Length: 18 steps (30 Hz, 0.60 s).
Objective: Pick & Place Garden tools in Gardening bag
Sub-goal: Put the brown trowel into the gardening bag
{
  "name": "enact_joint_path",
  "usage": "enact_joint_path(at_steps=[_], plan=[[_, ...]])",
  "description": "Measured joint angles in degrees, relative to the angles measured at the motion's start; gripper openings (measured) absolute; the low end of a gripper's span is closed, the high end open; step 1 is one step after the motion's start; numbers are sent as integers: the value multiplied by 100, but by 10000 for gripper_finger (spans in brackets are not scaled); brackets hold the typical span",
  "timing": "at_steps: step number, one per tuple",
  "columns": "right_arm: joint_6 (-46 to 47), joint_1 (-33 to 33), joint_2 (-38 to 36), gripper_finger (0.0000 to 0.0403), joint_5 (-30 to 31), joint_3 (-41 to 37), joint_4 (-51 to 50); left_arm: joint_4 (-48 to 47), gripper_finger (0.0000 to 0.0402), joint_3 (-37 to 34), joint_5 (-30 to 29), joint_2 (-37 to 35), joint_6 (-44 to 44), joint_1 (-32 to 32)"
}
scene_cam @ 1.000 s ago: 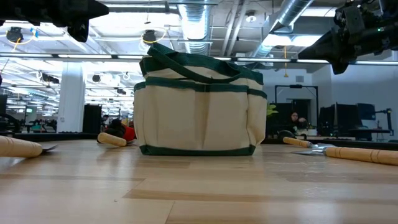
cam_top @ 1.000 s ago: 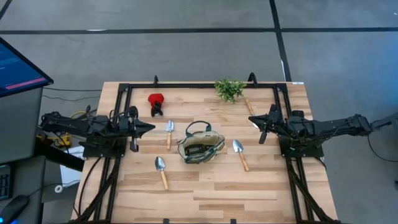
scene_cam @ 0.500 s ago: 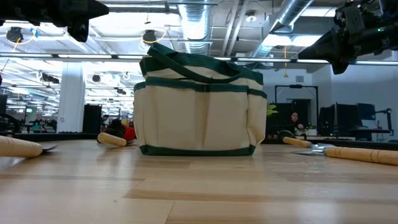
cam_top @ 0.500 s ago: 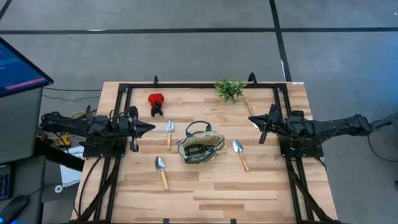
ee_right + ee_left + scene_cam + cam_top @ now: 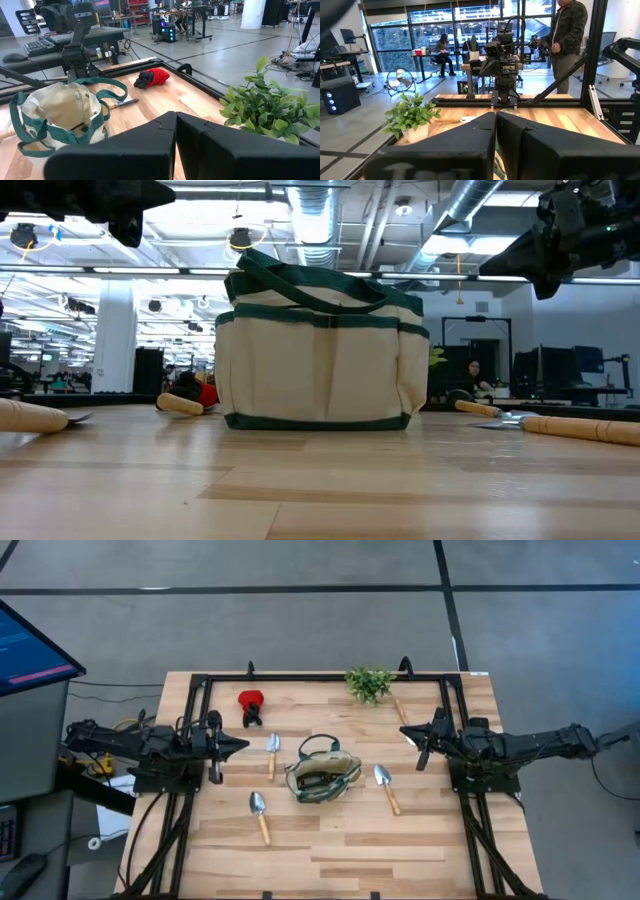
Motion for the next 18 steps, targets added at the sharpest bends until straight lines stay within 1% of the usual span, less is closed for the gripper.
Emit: enact_joint_path(at_steps=[5,16,18], plan=[[204,5,2,0,-6,0,33,-1,2,0,-2,1,1,0],[242,-37,-11,0,13,0,739,7,2,0,-52,0,13,0],[334,-88,-11,0,130,29,822,7,2,0,-52,1,13,0]])
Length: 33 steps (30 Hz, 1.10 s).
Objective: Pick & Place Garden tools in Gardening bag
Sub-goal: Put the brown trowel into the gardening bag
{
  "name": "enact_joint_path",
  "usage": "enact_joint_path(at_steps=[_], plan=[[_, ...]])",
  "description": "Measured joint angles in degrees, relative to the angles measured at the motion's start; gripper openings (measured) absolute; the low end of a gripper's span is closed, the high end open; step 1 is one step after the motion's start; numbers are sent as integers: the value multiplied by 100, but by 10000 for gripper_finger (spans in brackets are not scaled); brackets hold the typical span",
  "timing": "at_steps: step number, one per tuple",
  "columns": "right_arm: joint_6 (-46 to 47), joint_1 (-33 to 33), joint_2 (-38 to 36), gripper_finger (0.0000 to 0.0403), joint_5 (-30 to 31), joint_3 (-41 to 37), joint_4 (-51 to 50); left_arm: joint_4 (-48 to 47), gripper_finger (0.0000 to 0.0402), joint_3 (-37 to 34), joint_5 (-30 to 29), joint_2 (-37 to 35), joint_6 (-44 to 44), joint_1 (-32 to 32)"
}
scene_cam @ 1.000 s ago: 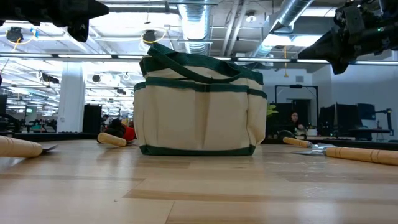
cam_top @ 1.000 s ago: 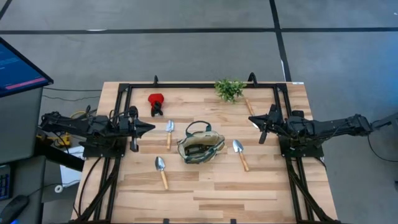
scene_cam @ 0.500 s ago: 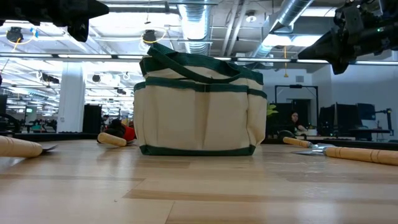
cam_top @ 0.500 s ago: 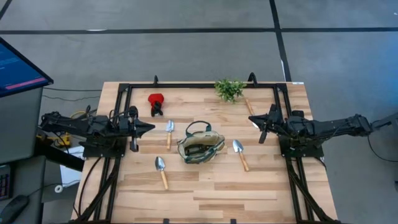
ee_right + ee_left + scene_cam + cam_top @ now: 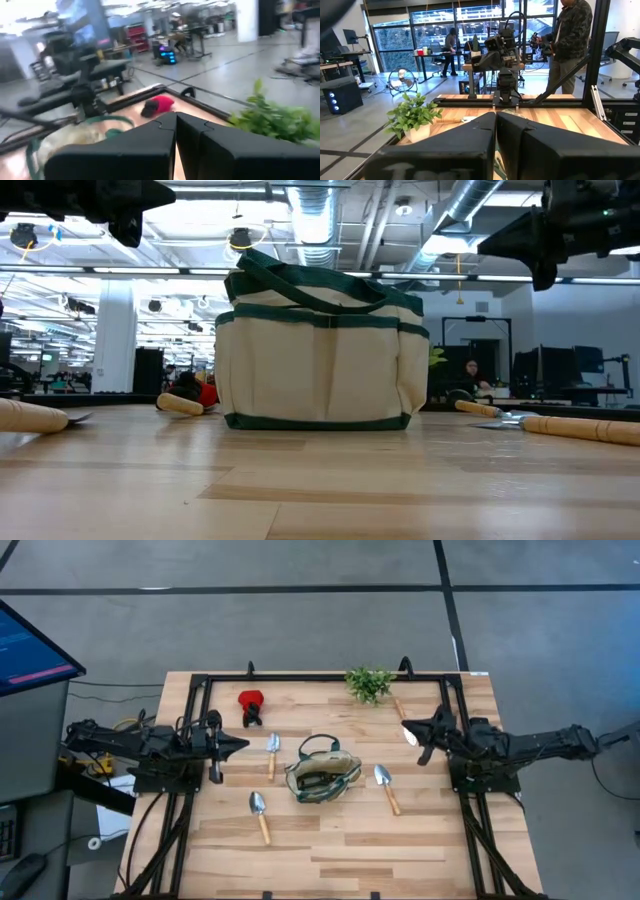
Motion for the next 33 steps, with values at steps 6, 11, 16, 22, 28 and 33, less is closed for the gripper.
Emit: enact_joint_path(at_steps=[6,11,16,22,28,33], plan=[[1569,-251,456,0,933,832,-2350,7,2,0,2,0,0,0],[3349,-610,1243,0,458,1891,-4869,9,2,0,2,0,0,0],[3831,-1002,1857,0,-632,2336,-5960,7,2,0,4,0,0,0],[3789,-1345,2367,13,-1179,2086,-6088,4,2,0,5,0,0,0],[3764,-1549,2842,82,-1731,1610,-6038,5,2,0,7,-1,0,0],[3744,-1727,3079,146,-1856,1244,-5456,5,2,0,9,0,0,0]])
